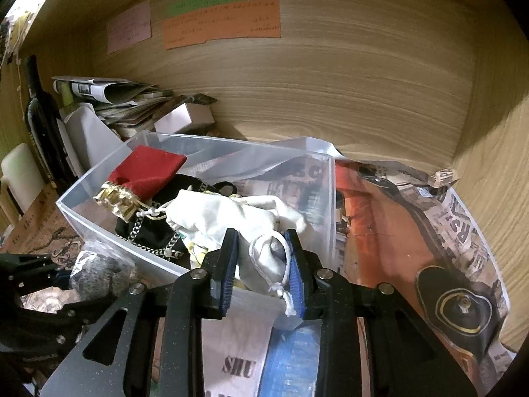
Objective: Organize soft objects
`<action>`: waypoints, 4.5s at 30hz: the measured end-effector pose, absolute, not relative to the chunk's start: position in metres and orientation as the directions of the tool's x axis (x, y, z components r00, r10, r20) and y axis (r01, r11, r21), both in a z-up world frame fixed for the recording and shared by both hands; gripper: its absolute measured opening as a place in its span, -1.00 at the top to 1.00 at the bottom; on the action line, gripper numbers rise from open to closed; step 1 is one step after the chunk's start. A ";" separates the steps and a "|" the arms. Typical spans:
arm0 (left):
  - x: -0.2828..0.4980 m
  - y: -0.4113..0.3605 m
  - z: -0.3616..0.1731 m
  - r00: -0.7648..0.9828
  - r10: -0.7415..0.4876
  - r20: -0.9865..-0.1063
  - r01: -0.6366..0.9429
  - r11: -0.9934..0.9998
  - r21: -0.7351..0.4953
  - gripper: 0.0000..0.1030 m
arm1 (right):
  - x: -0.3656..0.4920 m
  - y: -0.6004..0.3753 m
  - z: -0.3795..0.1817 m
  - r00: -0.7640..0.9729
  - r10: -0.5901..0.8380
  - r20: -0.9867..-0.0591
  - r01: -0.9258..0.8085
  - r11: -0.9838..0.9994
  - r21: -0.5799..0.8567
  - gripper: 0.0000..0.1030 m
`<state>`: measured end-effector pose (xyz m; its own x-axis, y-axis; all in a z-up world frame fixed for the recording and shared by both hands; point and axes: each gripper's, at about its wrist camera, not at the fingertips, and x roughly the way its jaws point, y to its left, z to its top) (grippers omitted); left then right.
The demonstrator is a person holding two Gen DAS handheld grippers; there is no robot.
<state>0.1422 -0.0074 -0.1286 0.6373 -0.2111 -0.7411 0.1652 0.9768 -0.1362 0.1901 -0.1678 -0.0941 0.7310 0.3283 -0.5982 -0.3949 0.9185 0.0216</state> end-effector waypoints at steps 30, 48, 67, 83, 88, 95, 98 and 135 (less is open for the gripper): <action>0.213 -0.007 -0.066 0.755 -0.150 -0.638 0.138 0.988 -0.069 0.45 | 0.144 -0.186 -0.067 0.796 0.350 -0.494 -0.390 0.920 0.024 -0.58; 0.166 -0.012 -0.051 0.792 -0.153 -0.591 0.153 0.987 -0.050 -0.41 | 0.099 -0.183 -0.087 0.719 0.423 -0.552 -0.464 0.883 0.071 -0.60; 0.079 0.003 -0.103 0.699 -0.170 -0.695 0.157 0.984 -0.083 -0.57 | 0.073 -0.160 -0.137 0.594 0.428 -0.681 -0.515 0.853 0.087 -0.70; 0.055 -0.017 -0.126 0.644 -0.240 -0.727 0.201 0.969 -0.143 -0.57 | 0.075 -0.176 -0.141 0.629 0.411 -0.660 -0.479 0.873 0.087 0.44; 0.063 -0.032 -0.132 0.636 -0.250 -0.730 0.219 0.966 -0.140 -0.56 | 0.074 -0.180 -0.140 0.628 0.427 -0.650 -0.476 0.872 0.114 0.49; 0.073 -0.045 -0.141 0.637 -0.250 -0.729 0.243 0.963 -0.118 0.35 | 0.073 -0.186 -0.140 0.631 0.443 -0.637 -0.473 0.870 0.137 0.53; 0.072 -0.045 -0.140 0.631 -0.271 -0.727 0.254 0.958 -0.136 0.77 | 0.073 -0.187 -0.138 0.636 0.444 -0.631 -0.467 0.872 0.142 0.55; 0.125 0.005 -0.031 0.859 -0.178 -0.480 0.138 0.984 -0.117 0.85 | 0.115 -0.178 -0.035 0.812 0.454 -0.367 -0.472 0.880 0.044 0.58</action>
<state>0.1254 0.0049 -0.0308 0.8590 -0.1776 -0.4803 0.1382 0.9835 -0.1165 0.1147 -0.1780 -0.0351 0.8121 0.4540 -0.3665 -0.4722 0.8804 0.0440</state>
